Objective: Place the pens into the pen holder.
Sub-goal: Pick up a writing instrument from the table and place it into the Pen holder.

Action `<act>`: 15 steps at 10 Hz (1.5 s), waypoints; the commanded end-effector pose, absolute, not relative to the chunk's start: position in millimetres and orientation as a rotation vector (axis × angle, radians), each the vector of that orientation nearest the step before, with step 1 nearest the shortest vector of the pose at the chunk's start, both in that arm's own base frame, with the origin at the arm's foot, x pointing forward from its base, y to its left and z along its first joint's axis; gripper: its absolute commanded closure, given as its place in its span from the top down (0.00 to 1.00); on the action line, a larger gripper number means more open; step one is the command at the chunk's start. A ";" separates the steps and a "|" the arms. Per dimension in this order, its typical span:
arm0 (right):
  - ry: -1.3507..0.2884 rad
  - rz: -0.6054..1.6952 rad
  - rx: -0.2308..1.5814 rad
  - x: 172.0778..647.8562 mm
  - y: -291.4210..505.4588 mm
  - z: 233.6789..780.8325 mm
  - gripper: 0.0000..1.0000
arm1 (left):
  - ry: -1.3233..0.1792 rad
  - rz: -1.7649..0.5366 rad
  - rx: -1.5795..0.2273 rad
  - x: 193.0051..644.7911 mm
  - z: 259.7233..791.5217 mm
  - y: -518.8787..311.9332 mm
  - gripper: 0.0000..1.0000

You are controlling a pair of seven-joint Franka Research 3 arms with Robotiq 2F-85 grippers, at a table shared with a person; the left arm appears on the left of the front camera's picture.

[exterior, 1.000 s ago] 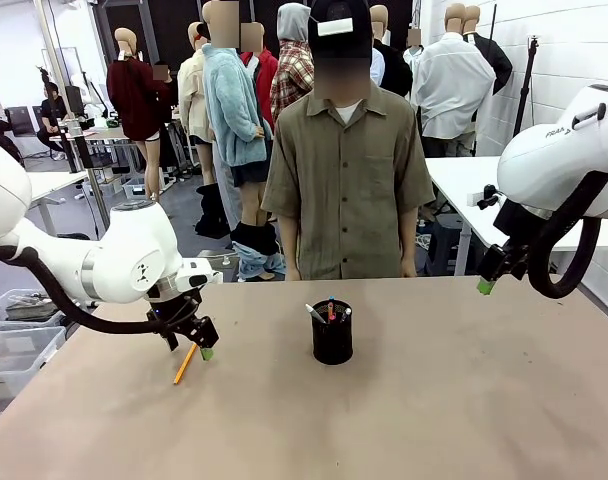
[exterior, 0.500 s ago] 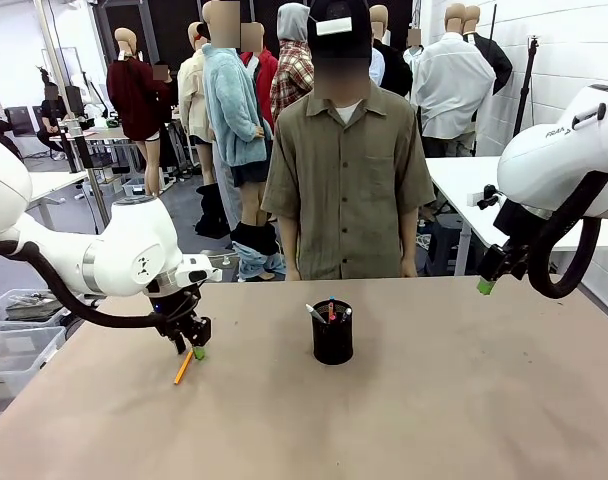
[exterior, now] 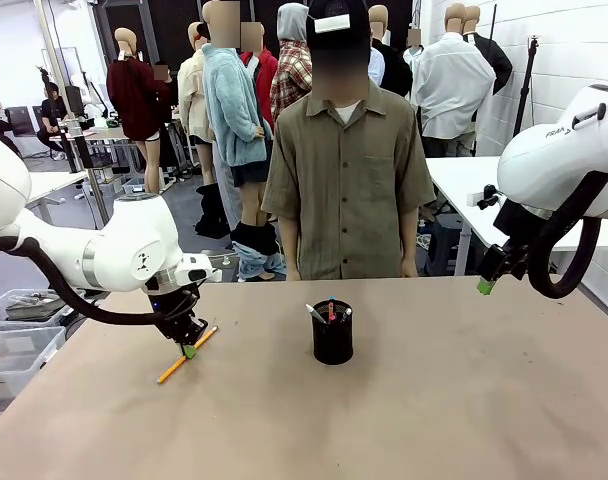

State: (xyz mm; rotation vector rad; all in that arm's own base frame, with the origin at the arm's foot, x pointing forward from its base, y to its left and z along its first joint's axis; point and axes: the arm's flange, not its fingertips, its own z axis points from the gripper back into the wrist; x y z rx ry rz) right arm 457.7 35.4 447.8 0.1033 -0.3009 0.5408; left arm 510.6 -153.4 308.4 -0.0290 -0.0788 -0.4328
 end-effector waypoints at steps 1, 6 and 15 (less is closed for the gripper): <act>-0.307 0.553 0.105 457.4 34.5 447.5 1.00 | -0.048 -0.469 -0.026 498.1 305.8 -160.0 0.00; -0.307 0.553 0.105 457.4 34.5 447.5 1.00 | -0.333 -0.747 -0.268 452.9 353.3 -145.2 0.00; -0.307 0.553 0.105 457.4 34.5 447.5 1.00 | -0.876 -1.095 -0.848 487.3 381.6 -169.6 0.00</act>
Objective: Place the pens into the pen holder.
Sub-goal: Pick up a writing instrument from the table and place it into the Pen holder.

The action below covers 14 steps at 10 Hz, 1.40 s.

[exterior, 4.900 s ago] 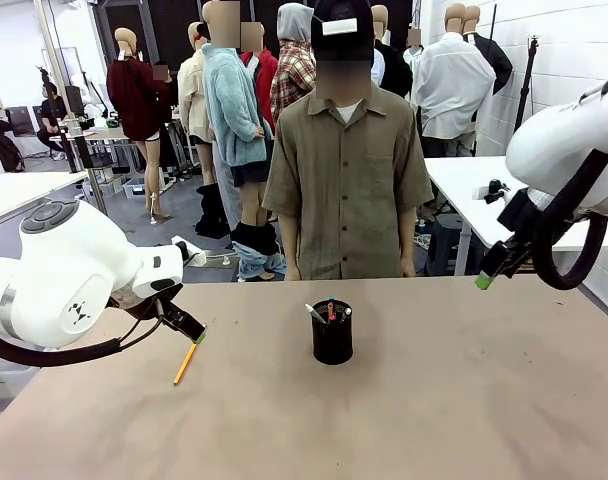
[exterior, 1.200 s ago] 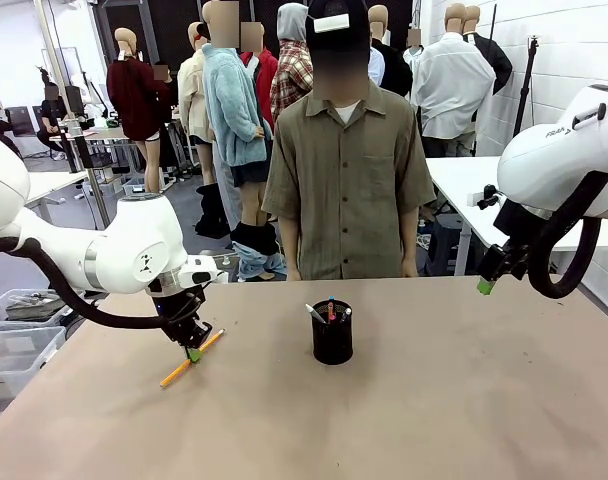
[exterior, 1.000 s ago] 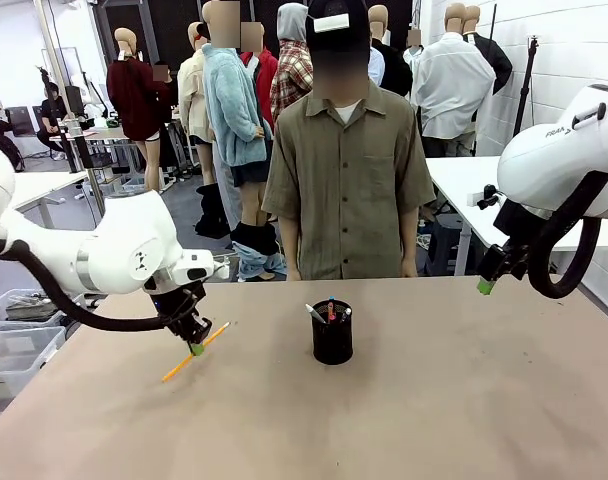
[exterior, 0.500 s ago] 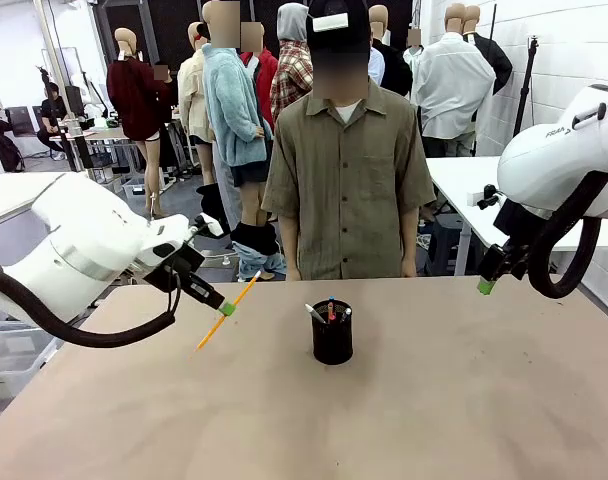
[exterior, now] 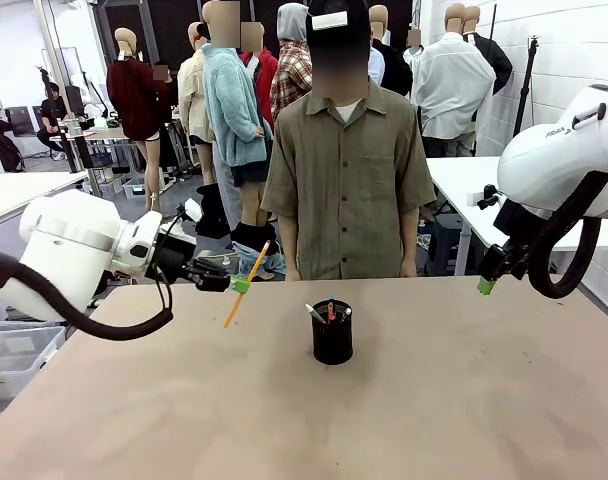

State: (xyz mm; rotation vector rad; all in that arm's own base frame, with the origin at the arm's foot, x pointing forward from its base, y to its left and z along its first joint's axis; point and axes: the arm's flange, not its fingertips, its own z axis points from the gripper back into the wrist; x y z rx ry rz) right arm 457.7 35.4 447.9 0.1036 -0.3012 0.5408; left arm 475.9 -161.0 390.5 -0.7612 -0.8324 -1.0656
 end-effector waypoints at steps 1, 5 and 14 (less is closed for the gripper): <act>-0.307 0.553 0.105 457.4 34.5 447.5 1.00 | -0.931 -1.124 -0.903 490.4 384.6 -178.8 0.00; -0.307 0.553 0.105 457.4 34.5 447.5 1.00 | -0.853 -0.958 -0.527 488.8 407.6 -219.3 0.00; -0.307 0.553 0.105 457.4 34.5 447.5 1.00 | -1.060 -1.381 -1.252 525.9 390.4 -240.7 0.00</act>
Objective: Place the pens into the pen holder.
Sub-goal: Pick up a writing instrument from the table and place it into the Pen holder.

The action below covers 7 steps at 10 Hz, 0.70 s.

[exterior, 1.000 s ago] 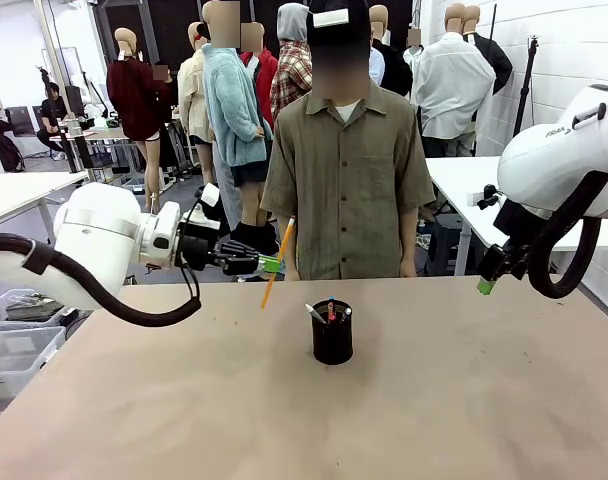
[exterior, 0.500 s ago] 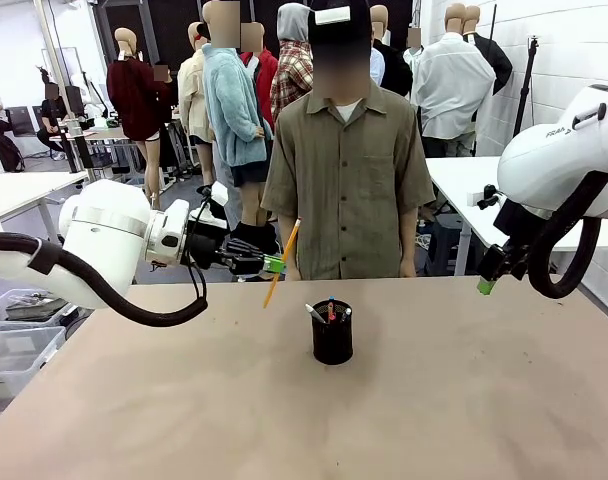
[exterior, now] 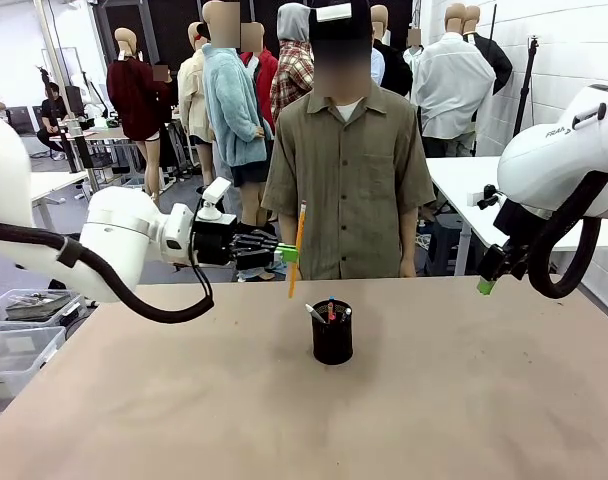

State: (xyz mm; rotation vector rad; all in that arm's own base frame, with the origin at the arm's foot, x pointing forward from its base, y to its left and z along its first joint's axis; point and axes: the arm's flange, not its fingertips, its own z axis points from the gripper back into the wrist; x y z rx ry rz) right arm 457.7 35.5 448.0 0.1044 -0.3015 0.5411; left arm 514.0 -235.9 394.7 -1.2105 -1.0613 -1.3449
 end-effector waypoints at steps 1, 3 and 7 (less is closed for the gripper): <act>-0.307 0.553 0.105 457.4 34.5 447.5 1.00 | -1.043 -1.387 -1.268 531.7 385.2 -252.3 0.00; -0.307 0.553 0.105 457.4 34.5 447.5 1.00 | -1.022 -1.389 -1.272 546.6 375.7 -272.2 0.00; -0.307 0.553 0.105 457.4 34.5 447.5 1.00 | -1.007 -1.352 -1.293 566.7 355.7 -296.2 0.00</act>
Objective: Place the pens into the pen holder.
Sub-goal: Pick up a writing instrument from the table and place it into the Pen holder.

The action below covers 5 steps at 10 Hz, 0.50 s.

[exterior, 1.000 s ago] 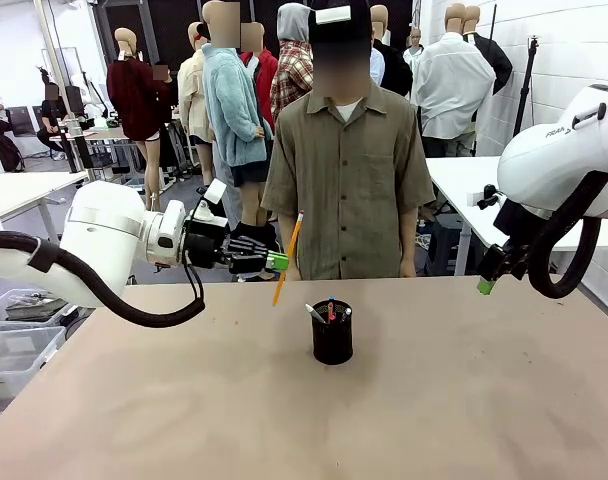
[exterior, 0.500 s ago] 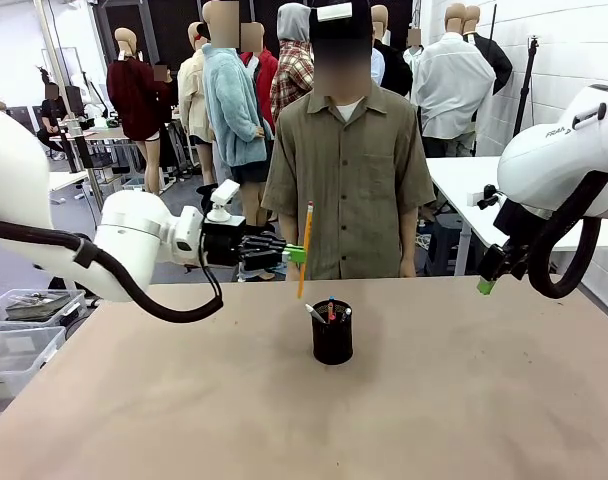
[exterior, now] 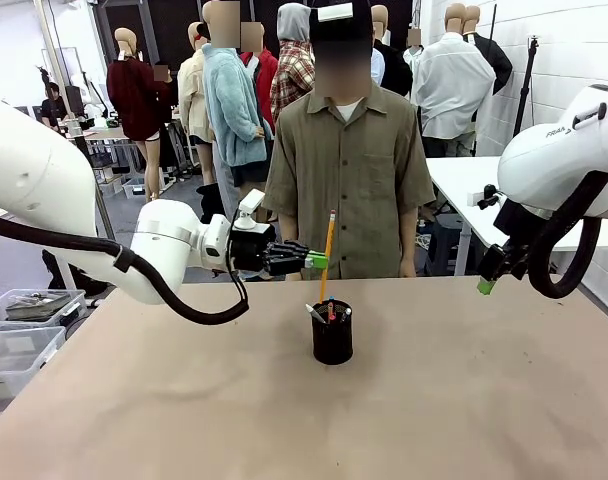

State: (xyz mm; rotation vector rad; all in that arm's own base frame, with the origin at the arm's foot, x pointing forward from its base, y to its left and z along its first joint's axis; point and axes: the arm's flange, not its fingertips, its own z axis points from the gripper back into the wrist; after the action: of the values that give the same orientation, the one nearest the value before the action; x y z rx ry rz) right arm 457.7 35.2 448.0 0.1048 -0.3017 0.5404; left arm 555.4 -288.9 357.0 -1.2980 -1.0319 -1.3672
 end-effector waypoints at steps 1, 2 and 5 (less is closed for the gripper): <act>-0.307 0.553 0.105 457.4 34.5 447.5 1.00 | -0.999 -1.343 -1.275 570.6 347.7 -301.6 0.00; -0.307 0.553 0.105 457.4 34.5 447.5 1.00 | -0.983 -1.340 -1.274 573.4 341.8 -304.9 0.00; -0.307 0.553 0.105 457.4 34.5 447.5 1.00 | -0.999 -1.307 -1.260 577.0 325.0 -305.9 0.00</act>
State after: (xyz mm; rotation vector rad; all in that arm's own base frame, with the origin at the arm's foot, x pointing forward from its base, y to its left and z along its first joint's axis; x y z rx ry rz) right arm 457.7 35.2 448.0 0.1050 -0.3017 0.5404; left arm 571.5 -301.3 323.0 -1.2568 -0.9986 -1.3328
